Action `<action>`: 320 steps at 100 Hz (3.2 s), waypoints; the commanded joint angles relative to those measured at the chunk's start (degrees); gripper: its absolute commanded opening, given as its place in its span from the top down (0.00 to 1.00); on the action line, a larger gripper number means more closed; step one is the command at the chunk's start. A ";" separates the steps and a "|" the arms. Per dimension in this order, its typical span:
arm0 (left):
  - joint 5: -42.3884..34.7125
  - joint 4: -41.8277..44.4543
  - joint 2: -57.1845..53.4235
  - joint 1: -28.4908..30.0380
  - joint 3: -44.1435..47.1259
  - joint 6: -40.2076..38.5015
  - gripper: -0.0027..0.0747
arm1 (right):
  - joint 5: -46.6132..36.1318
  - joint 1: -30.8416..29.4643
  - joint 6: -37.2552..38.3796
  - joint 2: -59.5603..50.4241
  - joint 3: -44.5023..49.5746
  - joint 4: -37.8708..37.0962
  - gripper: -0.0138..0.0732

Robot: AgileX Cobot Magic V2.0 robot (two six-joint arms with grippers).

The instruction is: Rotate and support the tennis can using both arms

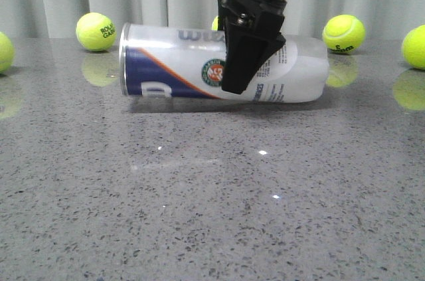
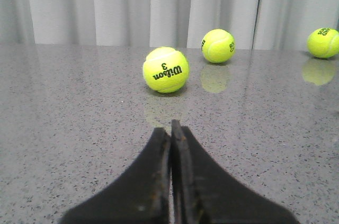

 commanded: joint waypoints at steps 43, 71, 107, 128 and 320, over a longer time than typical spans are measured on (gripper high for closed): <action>-4.26 -0.05 -1.92 -0.37 2.56 -0.43 0.99 | 0.71 -0.04 -0.56 -7.23 -1.83 -1.12 0.10; -4.26 -0.05 -1.92 -0.37 2.56 -0.43 0.99 | 2.01 -0.04 13.68 -13.99 -1.83 -1.17 0.64; -4.26 -0.05 -1.92 -0.37 2.56 -0.43 0.99 | 3.71 -1.43 44.15 -18.53 -0.94 -0.82 0.91; -4.26 -0.05 -1.92 -0.37 2.56 -0.43 0.99 | -4.36 -1.87 61.19 -25.72 7.74 -1.14 0.91; 45.84 -1.38 24.99 -0.46 -36.09 -0.01 0.94 | -50.81 -1.87 62.35 -89.97 70.60 -6.14 0.91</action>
